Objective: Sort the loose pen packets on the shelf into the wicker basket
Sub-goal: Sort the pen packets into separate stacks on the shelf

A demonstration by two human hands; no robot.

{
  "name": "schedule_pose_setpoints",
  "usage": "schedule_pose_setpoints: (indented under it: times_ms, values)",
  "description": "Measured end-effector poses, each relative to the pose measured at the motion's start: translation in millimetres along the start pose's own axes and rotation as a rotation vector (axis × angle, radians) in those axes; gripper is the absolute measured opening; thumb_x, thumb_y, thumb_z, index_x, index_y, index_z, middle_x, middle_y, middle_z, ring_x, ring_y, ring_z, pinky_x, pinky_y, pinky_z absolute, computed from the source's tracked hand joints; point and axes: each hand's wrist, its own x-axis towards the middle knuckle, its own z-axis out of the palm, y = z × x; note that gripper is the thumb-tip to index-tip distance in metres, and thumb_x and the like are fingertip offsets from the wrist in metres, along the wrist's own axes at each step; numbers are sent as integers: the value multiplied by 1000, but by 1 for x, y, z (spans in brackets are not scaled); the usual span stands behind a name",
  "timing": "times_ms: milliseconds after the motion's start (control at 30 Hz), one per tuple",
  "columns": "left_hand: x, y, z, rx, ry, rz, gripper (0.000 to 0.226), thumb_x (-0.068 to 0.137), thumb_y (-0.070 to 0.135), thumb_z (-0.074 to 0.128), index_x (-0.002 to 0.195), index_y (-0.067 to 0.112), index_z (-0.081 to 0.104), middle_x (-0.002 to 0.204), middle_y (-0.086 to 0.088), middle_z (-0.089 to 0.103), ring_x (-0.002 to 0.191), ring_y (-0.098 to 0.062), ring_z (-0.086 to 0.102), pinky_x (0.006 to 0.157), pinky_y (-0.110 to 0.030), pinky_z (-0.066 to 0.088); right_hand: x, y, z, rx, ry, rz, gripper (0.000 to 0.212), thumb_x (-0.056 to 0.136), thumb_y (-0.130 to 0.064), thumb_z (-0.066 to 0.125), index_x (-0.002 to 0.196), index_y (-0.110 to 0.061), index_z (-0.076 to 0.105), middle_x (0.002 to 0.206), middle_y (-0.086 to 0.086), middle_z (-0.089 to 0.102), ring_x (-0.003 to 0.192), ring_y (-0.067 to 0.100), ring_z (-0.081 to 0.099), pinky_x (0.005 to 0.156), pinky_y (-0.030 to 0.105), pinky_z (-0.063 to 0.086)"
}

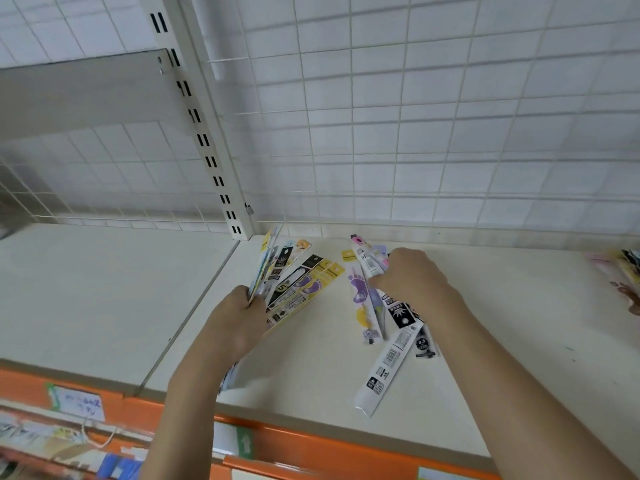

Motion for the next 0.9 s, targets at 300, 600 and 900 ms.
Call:
schedule_pose_setpoints:
  times_ms: [300,600,900]
  values:
    - [4,-5,1,-22,-23,-31,32,97,25,36,66,14,35,66,-4,43,69,-25,46,69,-32,37,9,-4,-25,115,92,-27,16,77,-24,68,71,-15,56,70,4,58,63,22,56,51,26,37]
    - [2,-3,-7,-33,41,-17,36,98,24,36,64,12,31,60,-3,39,58,-21,41,50,-26,30,-6,-22,-42,381,86,-105,28,88,-31,50,85,-9,66,77,-2,71,61,9,56,50,21,38]
    - [7,-20,-19,1,98,-2,37,82,42,64,75,7,55,62,-4,52,54,-21,47,54,-28,38,4,-27,-13,110,-57,-138,19,89,-6,45,105,-8,37,93,13,62,73,27,59,60,32,43]
